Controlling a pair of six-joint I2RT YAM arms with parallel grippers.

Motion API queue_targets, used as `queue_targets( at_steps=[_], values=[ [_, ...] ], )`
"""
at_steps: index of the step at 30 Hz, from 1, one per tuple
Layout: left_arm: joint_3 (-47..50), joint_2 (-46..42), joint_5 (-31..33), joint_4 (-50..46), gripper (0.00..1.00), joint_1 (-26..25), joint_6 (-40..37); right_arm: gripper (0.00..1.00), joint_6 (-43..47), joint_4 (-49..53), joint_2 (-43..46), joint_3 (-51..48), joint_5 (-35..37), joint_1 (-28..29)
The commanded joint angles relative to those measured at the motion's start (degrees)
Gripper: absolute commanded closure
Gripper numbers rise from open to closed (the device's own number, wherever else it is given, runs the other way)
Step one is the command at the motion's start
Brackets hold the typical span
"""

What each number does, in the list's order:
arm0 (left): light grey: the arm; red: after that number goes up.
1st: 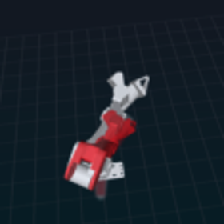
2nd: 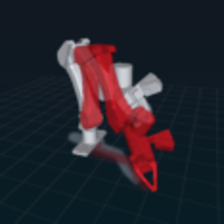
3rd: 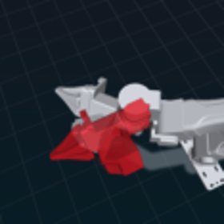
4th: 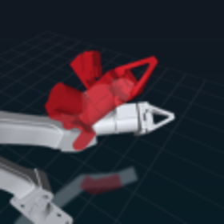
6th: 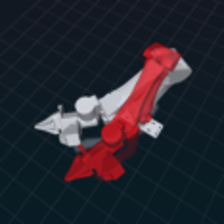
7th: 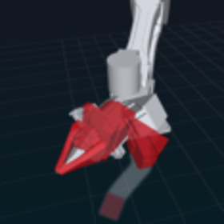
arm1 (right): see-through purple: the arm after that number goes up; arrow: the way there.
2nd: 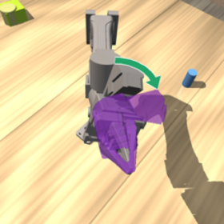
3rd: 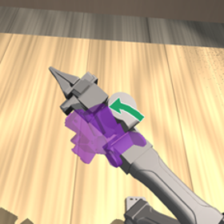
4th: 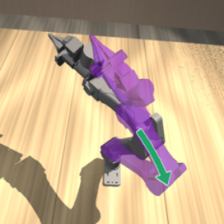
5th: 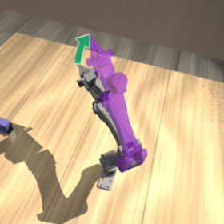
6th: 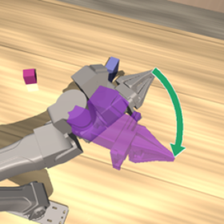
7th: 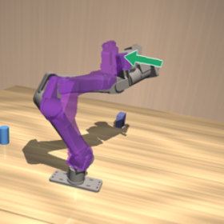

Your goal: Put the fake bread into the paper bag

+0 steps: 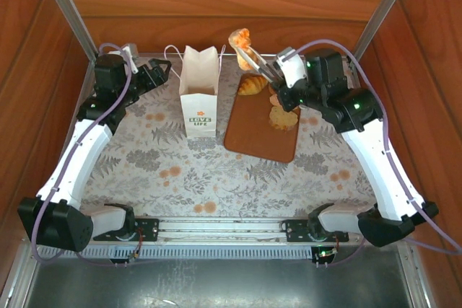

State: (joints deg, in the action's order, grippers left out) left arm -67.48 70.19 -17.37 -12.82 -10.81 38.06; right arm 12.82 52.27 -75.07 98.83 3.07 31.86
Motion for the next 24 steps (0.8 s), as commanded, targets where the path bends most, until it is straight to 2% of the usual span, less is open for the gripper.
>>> queue_targets(
  at_steps=[1,15,24],
  values=[
    [0.04,0.55,-1.73,-0.94,0.13,0.44,-1.07,0.8,0.72,-5.71,-1.89,4.06,-3.25,0.48],
    [1.03,3.42,-6.8,3.25,0.17,0.42,1.32,0.8,0.97,-6.26,-16.65,20.02,-6.09,3.65],
    [1.31,6.94,-10.27,6.25,0.27,0.42,3.83,0.8,0.52,-5.4,-25.4,25.1,-6.24,5.14]
  ],
)
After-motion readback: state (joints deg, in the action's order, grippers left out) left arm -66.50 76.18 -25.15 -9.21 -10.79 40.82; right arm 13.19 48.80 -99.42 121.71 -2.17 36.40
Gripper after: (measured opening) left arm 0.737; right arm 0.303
